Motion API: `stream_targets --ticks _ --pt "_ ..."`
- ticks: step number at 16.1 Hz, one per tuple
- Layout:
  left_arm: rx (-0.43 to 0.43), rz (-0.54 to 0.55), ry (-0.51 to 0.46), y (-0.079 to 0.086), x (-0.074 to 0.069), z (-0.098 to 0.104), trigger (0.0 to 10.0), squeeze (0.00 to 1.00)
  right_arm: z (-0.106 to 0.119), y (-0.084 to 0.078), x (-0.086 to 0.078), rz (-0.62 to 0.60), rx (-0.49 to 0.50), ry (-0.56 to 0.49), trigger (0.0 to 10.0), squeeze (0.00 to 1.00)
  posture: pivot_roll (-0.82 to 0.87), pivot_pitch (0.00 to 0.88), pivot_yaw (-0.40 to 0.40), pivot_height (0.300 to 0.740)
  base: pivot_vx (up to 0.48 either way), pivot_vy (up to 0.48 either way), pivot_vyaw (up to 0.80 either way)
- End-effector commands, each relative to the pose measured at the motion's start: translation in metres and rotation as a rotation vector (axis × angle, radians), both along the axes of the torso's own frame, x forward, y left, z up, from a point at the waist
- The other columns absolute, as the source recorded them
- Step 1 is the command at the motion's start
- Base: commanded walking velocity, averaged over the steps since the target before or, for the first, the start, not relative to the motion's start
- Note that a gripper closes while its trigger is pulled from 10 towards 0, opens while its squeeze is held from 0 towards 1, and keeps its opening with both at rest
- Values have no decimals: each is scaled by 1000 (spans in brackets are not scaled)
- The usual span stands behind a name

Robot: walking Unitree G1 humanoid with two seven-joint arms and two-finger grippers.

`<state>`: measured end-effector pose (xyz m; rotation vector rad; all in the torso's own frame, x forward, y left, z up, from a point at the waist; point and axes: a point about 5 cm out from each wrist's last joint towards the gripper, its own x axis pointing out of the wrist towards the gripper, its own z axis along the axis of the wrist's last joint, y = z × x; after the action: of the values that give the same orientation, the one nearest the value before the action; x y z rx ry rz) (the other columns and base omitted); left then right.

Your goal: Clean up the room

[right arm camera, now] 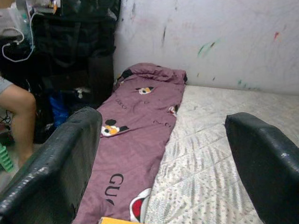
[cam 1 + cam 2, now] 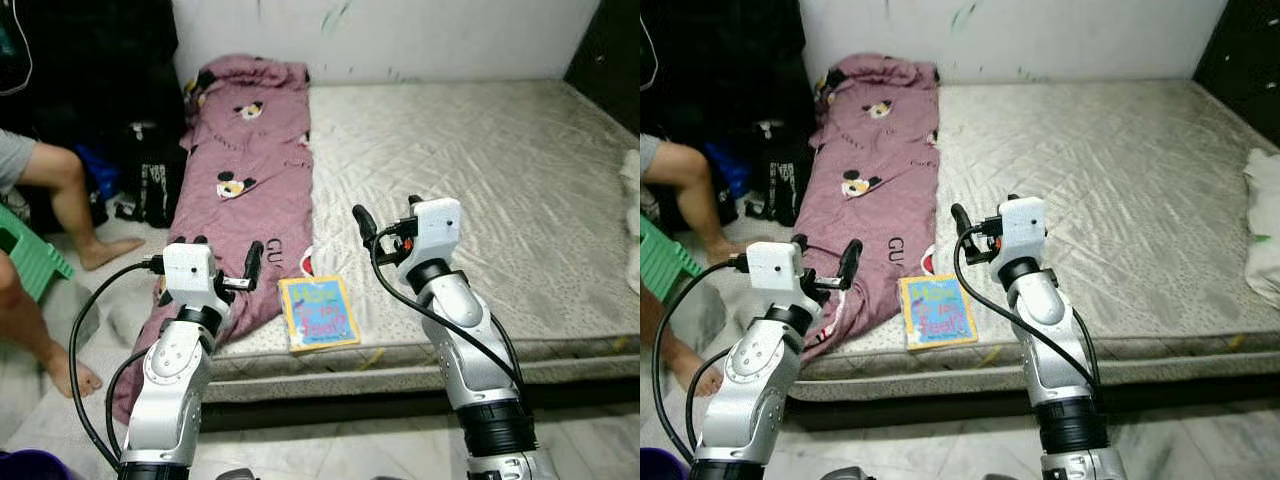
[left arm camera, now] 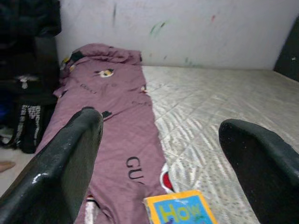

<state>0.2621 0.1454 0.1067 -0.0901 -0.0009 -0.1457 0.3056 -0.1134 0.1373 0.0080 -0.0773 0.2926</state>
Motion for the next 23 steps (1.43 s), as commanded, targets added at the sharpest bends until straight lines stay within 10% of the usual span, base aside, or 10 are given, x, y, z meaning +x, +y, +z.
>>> stream_targets --ticks 1,23 --pt "8 -1 -19 2 2 4 10000 0 4 2 3 7 -7 -15 10000 0 -103 0 10 740 334 0 0" --pt "4 89 0 4 7 2 10000 0 -2 3 3 2 1 0 10000 0 -87 0 7 740 69 0 92"
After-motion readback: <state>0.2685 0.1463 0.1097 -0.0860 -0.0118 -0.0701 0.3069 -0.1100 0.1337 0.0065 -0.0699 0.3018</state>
